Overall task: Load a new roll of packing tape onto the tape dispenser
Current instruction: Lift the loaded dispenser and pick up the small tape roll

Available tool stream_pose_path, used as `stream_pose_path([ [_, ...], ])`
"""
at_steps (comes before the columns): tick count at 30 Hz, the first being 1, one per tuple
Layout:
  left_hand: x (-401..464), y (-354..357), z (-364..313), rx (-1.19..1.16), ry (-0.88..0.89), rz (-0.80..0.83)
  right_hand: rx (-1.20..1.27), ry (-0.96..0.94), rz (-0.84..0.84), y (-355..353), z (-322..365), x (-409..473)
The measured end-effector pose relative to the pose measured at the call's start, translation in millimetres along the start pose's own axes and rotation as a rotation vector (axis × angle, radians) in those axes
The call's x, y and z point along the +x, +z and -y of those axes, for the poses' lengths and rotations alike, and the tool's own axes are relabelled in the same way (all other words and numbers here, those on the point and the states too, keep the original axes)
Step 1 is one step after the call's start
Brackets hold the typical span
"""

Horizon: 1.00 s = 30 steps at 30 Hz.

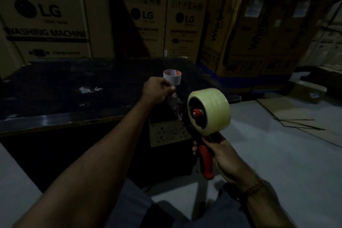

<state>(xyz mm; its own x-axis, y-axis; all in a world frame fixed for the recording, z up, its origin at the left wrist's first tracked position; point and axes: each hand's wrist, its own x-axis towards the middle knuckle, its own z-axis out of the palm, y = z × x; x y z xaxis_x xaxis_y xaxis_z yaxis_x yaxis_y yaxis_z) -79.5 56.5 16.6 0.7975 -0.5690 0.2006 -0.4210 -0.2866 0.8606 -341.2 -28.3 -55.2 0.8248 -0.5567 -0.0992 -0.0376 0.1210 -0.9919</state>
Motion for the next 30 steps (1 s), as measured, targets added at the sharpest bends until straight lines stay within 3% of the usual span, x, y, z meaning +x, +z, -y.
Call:
stream_pose_path([
  [5,12,20,6,0.178,0.218,0.066,-0.075,0.026,-0.038,5,-20,2],
  [9,19,34,10,0.212,0.286,0.087,-0.044,0.035,-0.073,4,-30,7],
  [15,18,41,15,0.321,0.332,0.028,0.059,0.053,-0.073,1,-38,16],
  [20,20,39,16,0.373,0.369,-0.127,0.072,0.062,-0.053,0,-50,19],
  [30,17,23,25,0.518,0.375,0.099,0.001,0.04,-0.052,-4,-55,19],
])
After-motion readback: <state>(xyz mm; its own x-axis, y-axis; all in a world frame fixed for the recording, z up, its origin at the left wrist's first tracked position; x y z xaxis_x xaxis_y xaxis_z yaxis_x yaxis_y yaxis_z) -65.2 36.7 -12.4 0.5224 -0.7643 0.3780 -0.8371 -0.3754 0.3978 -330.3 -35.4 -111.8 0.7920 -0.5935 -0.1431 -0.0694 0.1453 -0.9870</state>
